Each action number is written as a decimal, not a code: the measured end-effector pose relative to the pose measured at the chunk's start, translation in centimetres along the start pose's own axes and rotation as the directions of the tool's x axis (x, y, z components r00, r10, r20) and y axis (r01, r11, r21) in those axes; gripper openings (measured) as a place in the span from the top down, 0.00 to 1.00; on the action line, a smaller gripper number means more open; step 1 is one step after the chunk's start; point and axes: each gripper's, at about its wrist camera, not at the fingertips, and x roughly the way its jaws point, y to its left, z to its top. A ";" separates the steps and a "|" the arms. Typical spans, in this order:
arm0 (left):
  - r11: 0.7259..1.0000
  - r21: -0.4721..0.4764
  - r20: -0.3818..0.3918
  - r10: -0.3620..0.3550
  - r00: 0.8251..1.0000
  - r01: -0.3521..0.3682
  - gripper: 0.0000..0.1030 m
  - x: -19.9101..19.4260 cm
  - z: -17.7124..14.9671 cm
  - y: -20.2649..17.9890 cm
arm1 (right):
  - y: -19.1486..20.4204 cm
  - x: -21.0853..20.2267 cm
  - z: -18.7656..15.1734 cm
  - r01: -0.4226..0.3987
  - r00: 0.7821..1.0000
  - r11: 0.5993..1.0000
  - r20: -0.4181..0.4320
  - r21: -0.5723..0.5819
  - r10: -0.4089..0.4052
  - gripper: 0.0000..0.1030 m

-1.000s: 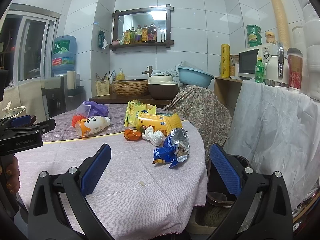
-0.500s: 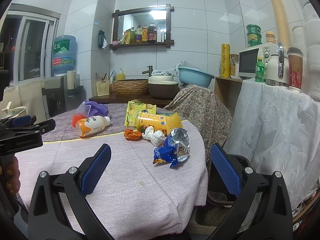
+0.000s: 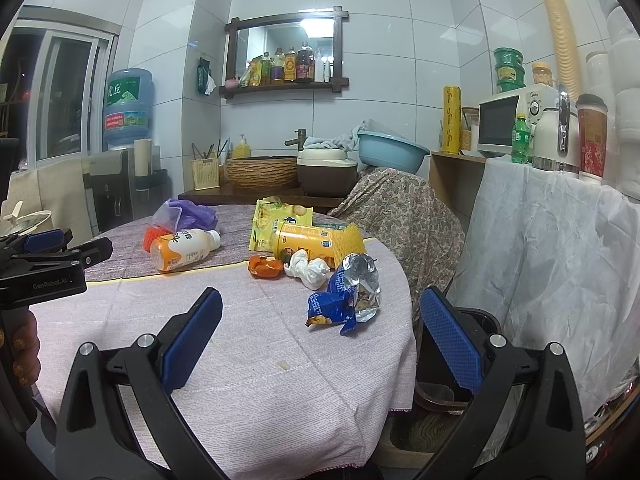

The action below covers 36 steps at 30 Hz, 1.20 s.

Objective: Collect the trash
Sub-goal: 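Grasp the blue-silver snack wrapper with the right tool while the left tool grasps the juice bottle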

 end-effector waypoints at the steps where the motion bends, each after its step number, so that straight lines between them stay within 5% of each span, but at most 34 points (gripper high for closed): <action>1: 1.000 0.001 -0.016 -0.011 1.000 0.011 0.05 0.4 -0.1 0.2 | -0.1 0.2 0.0 -0.001 1.000 1.000 -0.006 -0.002 0.001 0.05; 13: 0.996 -0.061 -0.241 -0.077 0.968 0.064 0.05 6.1 -1.7 3.9 | -2.0 7.3 -2.3 -0.026 0.974 0.999 -0.222 0.047 0.036 0.05; 22: 0.995 -0.056 -0.260 -0.094 0.961 0.083 0.05 10.2 2.0 5.8 | -3.3 13.8 -0.2 -0.032 0.953 0.997 -0.298 0.072 0.052 0.05; 32: 0.984 0.110 -0.343 -0.094 0.935 0.139 0.05 15.6 6.4 4.4 | -3.8 20.5 2.4 -0.020 0.921 0.996 -0.387 0.083 0.051 0.38; 36: 0.973 0.157 -0.384 -0.098 0.918 0.170 0.11 17.2 7.2 3.4 | -3.2 22.0 1.9 -0.032 0.904 0.997 -0.423 0.064 0.057 0.66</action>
